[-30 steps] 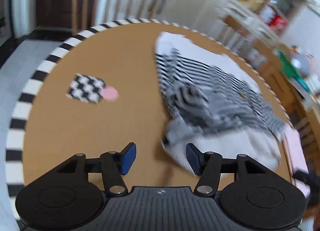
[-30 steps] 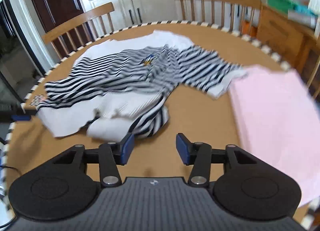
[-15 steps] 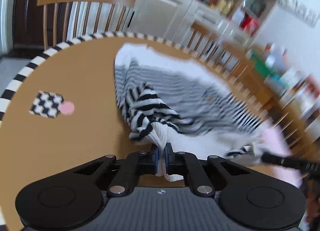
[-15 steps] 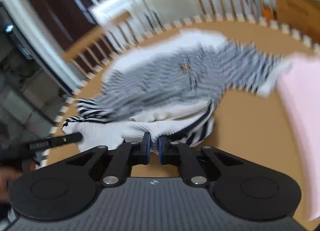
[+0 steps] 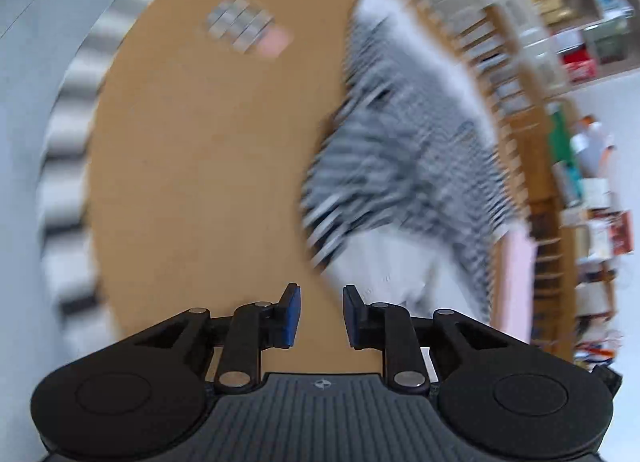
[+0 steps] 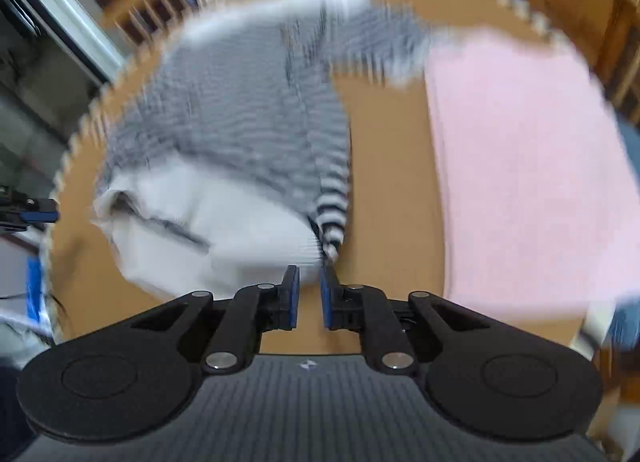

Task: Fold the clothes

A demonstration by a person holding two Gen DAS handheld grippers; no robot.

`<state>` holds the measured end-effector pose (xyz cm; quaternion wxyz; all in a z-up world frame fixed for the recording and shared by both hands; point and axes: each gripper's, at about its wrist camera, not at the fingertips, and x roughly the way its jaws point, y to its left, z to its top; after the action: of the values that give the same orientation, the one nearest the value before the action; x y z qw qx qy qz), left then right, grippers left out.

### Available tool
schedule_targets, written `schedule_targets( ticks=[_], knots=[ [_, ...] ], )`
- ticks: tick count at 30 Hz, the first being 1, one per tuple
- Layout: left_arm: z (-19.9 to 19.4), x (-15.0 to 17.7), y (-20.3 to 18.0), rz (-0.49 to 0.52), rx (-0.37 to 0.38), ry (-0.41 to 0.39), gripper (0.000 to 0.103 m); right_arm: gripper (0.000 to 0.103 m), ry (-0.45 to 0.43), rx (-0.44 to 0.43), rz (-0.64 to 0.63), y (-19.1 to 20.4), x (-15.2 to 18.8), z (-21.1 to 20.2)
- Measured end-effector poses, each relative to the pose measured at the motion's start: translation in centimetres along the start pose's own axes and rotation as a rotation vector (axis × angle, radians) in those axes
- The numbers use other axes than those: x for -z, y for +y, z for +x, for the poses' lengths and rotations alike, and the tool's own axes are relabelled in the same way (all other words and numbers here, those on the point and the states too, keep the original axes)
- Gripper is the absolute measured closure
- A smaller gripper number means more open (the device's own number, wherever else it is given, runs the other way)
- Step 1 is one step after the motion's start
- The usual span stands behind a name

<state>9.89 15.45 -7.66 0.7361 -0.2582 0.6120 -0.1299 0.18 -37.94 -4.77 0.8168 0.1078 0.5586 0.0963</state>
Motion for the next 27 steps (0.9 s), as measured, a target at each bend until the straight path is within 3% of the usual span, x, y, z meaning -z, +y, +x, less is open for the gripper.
schedule_targets(
  ticks=[2,3,4,7,9,12,16,21,27],
  knots=[
    [-0.4,1.7,-0.7,0.112,-0.111,-0.063,0.079,0.076,-0.009,0.010,0.017,0.4,0.9,0.0],
    [-0.6,2.3,-1.9,0.205,-0.164,-0.114,0.077,0.064,-0.031,0.028,0.007,0.8,1.0,-0.2],
    [-0.7,2.9,-3.4,0.305,-0.216,-0.165,0.075,0.060,-0.071,0.063,-0.029,1.7,0.7,-0.7],
    [-0.1,4.8,-7.6,0.551,-0.268,-0.297,0.069,0.061,-0.188,0.124,-0.181,5.2,-0.5,-0.8],
    [1.4,5.6,-10.1,0.624,-0.272,-0.320,0.065,0.062,-0.204,0.129,-0.254,7.4,-0.5,0.5],
    [3.7,7.0,-12.3,0.630,-0.262,-0.313,0.063,0.062,-0.185,0.173,-0.328,10.0,0.8,2.9],
    [6.4,9.5,-13.1,0.641,-0.317,-0.344,0.056,0.062,-0.225,0.266,-0.354,11.6,3.2,4.2],
    [8.5,9.8,-13.6,0.663,-0.356,-0.363,0.051,0.063,-0.213,0.289,-0.373,12.3,3.6,5.8],
    [9.7,9.5,-13.1,0.646,-0.457,-0.377,0.048,0.064,-0.210,0.425,-0.449,12.3,3.9,6.1]
  ],
)
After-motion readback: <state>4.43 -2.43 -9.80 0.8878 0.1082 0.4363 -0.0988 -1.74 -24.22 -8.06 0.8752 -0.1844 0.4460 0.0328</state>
